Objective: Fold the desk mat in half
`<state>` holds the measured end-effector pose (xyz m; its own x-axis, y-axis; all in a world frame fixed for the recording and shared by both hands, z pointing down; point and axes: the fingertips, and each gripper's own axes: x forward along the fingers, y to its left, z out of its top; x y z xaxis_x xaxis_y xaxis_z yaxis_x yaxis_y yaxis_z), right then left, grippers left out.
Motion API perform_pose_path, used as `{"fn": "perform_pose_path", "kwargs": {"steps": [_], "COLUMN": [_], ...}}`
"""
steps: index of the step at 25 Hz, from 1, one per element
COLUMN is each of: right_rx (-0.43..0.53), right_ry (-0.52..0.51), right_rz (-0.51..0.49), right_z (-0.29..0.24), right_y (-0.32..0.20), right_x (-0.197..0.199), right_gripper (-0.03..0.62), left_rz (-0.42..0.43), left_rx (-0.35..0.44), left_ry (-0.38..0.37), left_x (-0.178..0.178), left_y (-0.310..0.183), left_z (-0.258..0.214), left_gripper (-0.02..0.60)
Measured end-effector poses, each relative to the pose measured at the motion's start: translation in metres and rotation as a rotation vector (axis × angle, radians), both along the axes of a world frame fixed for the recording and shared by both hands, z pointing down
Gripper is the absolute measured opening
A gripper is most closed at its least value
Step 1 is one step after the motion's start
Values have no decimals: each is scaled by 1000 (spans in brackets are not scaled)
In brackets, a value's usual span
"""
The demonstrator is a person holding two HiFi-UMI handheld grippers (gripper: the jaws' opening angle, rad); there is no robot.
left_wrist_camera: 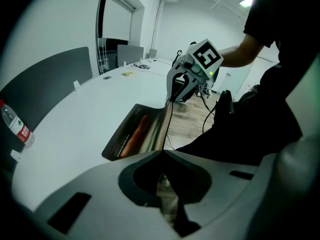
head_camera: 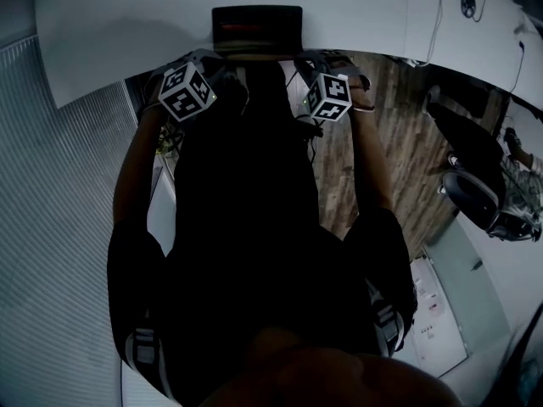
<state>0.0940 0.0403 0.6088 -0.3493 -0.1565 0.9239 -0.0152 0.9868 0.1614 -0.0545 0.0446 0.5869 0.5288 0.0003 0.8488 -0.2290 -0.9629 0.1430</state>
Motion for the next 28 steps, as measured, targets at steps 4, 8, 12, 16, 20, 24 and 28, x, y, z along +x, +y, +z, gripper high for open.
{"fn": "perform_pose_path", "kwargs": {"steps": [4, 8, 12, 16, 20, 24, 28], "right_rx": [-34, -59, -84, -92, -102, -105, -111], "right_ry": [-9, -8, -19, -23, -31, -37, -38], "right_rz": [-18, -44, -62, -75, -83, -88, -93], "right_z": [-5, -5, -9, -10, -12, -12, -8], "right_y": [-11, -22, -33, -46, -60, -76, -88], "right_x": [3, 5, 4, 2, -1, -5, -7], "right_gripper": [8, 8, 8, 8, 8, 8, 8], "left_rz": [-5, 11, 5, -13, -20, -34, -55], "left_rx": [-36, -72, -88, -92, -94, -91, -90], "left_ry": [-8, -19, -15, -11, -13, -10, -9], "left_x": [3, 4, 4, 2, -1, -4, -7], "left_y": [-11, -17, -28, -43, -57, -73, -86], "left_z": [-4, -5, -6, -6, -6, -4, 2], "left_gripper": [11, 11, 11, 11, 11, 11, 11]}}
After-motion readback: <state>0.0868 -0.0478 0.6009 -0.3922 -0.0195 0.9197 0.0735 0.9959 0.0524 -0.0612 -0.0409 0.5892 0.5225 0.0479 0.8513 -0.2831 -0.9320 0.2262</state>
